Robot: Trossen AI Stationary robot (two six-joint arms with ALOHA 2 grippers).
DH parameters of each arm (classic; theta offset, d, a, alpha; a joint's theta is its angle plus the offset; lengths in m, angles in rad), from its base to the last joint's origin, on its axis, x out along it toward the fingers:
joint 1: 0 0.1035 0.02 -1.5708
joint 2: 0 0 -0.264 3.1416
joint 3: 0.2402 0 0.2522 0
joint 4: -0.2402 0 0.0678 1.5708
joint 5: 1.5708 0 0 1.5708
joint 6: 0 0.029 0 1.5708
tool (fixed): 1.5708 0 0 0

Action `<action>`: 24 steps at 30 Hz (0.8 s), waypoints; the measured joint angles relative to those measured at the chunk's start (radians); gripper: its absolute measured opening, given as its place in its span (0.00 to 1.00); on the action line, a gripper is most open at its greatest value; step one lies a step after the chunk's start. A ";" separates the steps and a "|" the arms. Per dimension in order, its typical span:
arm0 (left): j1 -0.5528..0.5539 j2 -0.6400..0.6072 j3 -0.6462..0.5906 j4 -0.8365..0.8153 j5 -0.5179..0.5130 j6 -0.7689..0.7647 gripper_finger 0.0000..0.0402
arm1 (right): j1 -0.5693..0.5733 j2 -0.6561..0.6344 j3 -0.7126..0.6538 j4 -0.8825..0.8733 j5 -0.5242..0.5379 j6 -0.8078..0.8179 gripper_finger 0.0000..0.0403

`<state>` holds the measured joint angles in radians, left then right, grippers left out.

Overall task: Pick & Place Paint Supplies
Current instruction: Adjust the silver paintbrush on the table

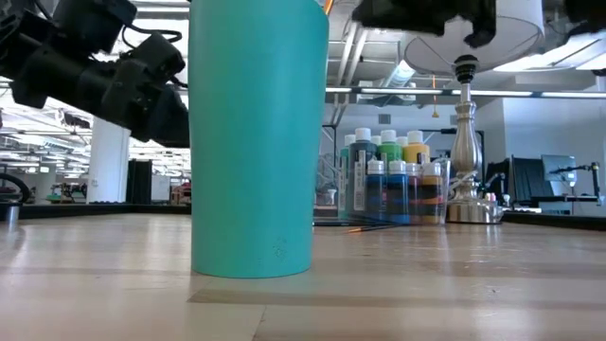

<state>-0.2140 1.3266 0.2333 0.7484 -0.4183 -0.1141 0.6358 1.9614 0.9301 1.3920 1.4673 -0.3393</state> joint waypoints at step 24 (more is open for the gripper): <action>0.109 -0.228 0.016 0.054 0.042 0.140 0.30 | -0.269 -0.296 0.051 -0.808 -1.052 0.158 0.14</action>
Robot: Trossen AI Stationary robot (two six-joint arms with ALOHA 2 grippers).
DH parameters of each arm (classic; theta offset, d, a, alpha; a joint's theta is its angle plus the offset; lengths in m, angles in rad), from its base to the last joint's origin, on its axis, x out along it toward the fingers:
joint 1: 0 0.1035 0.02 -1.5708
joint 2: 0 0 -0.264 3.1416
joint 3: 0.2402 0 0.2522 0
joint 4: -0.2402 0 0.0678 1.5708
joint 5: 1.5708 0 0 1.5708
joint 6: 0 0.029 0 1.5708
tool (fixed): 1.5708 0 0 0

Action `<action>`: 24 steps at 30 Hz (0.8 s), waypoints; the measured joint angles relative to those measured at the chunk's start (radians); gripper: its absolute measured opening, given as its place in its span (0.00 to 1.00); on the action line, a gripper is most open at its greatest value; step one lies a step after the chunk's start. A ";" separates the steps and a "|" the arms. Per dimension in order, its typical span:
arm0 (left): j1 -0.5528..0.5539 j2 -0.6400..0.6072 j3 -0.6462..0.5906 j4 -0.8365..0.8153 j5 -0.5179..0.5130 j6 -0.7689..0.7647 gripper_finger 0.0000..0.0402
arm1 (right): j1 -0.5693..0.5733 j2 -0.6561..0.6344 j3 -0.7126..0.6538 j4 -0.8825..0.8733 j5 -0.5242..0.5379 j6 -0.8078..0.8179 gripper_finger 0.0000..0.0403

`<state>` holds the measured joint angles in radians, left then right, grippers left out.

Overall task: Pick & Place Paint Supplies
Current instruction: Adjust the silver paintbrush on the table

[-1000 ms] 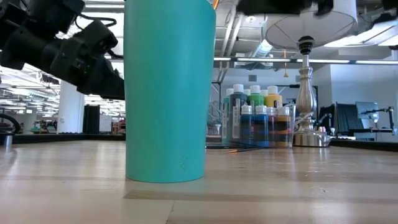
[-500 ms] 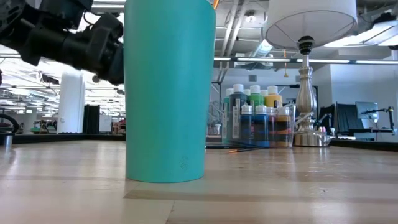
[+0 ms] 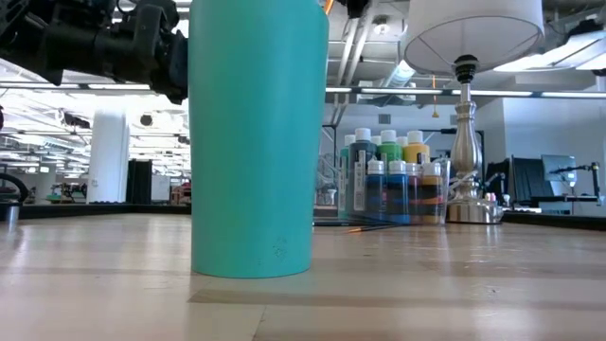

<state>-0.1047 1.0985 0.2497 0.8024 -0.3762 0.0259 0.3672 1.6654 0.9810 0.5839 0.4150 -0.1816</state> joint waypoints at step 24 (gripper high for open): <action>0.123 0.001 0.000 -0.001 0.070 0.046 0.30 | -0.247 -0.115 -0.374 -0.068 -0.059 0.592 0.14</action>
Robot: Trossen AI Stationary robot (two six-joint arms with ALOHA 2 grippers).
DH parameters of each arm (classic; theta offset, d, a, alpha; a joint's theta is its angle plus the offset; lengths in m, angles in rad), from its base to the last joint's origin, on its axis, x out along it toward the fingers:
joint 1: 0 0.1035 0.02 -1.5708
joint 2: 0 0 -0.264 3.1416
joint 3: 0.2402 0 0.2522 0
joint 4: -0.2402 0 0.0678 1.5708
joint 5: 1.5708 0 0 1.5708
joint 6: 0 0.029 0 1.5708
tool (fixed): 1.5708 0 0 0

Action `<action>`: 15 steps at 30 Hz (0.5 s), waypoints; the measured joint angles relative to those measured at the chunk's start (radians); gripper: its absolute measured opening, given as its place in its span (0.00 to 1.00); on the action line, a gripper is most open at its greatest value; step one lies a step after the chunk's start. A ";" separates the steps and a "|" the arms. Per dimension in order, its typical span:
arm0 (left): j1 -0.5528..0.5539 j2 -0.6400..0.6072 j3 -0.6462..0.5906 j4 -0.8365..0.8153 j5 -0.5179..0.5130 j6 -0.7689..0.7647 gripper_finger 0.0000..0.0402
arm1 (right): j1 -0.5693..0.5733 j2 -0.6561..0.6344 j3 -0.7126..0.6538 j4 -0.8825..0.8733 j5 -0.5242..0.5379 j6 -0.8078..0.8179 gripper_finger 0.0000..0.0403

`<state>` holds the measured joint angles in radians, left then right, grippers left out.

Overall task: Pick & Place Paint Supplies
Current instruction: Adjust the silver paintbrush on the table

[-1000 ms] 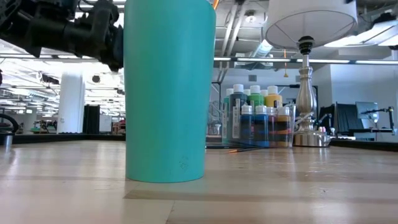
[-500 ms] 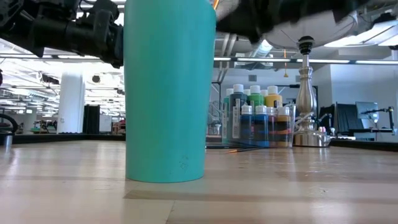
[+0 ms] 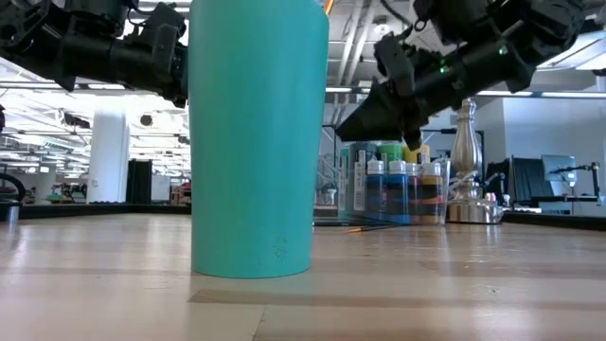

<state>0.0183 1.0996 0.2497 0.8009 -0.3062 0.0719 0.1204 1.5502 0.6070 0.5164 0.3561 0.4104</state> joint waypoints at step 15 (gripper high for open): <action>0.001 0.000 0.000 0.000 0.001 0.028 0.30 | 0.000 0.223 0.156 -0.114 -0.093 -0.096 0.14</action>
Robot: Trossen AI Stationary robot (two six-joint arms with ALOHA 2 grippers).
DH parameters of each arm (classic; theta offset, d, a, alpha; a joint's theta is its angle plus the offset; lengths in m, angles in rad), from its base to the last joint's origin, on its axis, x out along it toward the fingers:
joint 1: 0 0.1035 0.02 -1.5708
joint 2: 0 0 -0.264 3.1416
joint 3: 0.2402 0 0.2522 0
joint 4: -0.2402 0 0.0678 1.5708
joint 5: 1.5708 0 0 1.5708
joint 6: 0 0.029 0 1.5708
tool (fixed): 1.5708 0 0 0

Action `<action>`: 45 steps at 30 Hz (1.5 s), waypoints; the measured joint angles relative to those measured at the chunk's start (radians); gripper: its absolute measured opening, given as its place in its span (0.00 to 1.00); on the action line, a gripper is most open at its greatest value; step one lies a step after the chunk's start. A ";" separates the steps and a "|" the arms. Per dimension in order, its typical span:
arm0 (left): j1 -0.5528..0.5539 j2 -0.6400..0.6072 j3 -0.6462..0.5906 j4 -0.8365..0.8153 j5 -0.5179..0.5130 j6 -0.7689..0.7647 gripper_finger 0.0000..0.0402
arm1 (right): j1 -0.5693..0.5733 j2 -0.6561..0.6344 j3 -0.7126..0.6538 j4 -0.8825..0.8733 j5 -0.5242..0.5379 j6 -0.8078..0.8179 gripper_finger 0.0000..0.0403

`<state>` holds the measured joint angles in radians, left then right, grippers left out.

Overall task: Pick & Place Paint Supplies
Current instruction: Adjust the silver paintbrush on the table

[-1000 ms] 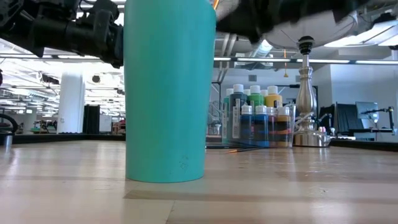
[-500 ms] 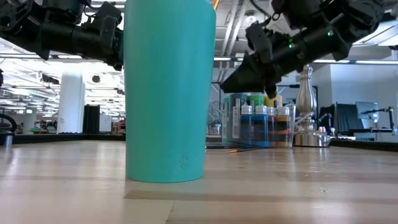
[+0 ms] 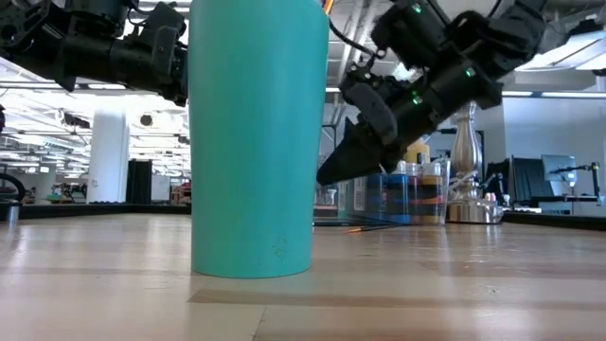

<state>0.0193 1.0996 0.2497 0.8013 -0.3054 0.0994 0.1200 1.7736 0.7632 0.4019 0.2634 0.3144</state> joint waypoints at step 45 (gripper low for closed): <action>0.000 0.003 0.000 0.000 0.000 0.017 0.30 | -0.077 0.162 0.194 -0.503 0.313 0.132 0.00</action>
<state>0.0193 1.1027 0.2497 0.8017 -0.3050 0.1162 0.0429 1.9355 0.9569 -0.1012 0.5766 0.4461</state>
